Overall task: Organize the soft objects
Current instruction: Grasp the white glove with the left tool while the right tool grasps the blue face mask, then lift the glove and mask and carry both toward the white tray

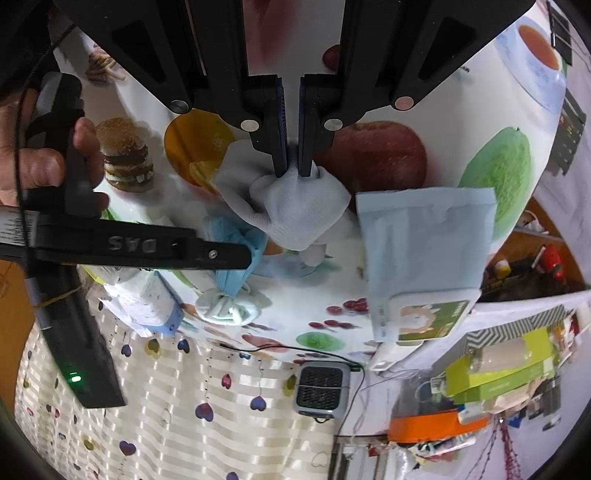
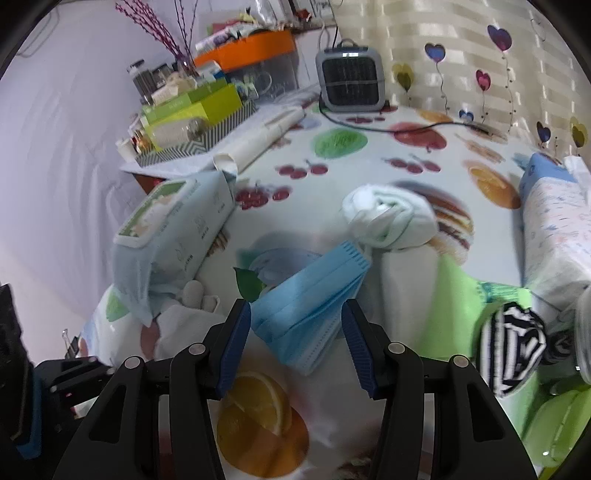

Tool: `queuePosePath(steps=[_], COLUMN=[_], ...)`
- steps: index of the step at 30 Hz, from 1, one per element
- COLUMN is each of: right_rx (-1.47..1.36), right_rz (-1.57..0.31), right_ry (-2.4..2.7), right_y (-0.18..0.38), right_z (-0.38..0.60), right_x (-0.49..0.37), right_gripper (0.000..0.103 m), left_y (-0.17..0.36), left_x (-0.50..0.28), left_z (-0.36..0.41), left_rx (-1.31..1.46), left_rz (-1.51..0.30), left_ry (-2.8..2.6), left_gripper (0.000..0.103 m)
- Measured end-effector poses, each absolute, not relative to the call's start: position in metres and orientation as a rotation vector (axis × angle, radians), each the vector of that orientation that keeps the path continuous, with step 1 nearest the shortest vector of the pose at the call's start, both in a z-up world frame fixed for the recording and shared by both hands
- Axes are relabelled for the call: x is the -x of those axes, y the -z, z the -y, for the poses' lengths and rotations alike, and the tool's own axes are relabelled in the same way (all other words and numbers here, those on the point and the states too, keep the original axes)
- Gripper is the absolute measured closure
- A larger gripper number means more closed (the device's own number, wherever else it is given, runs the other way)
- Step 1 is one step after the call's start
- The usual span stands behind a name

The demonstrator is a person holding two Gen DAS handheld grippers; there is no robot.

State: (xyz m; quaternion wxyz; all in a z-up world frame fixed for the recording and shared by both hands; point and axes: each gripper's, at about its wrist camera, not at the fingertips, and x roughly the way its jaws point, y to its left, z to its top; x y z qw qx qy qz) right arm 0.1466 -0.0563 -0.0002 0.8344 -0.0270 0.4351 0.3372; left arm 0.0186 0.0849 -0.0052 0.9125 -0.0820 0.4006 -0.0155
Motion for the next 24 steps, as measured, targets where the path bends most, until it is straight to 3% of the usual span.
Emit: queuePosePath(steps=[3,7,9,12,19,24], right_rx=[0.064,0.074,0.08,0.104,0.129,0.104], right_rz=[-0.949,-0.944,-0.934,-0.92,-0.88,-0.872], right_ry=[-0.704,-0.697,-0.708,-0.718,-0.736,-0.743], right_y=[0.009,0.013,0.014,0.014,0.008,0.005], right_z=[0.049,0.047,0.047,0.047,0.061,0.077], right_x=[-0.15,-0.152,-0.151,-0.147,-0.126,-0.113], right_gripper=[0.051,0.051,0.073,0.083,0.085,0.085], left_y=[0.006,0.007,0.006,0.003,0.0,-0.001], left_x=[-0.017,-0.017,-0.017,-0.015,-0.015,-0.026], left_z=[-0.087,-0.09,-0.091,-0.094,-0.093,-0.091], left_rx=[0.183,0.202,0.214,0.23,0.306,0.345], left_rz=[-0.83,-0.838,-0.835,-0.82,-0.792,-0.794], left_ry=[0.031,0.028,0.026,0.028,0.077,0.072], left_gripper=[0.096,0.075,0.071,0.065,0.044,0.04])
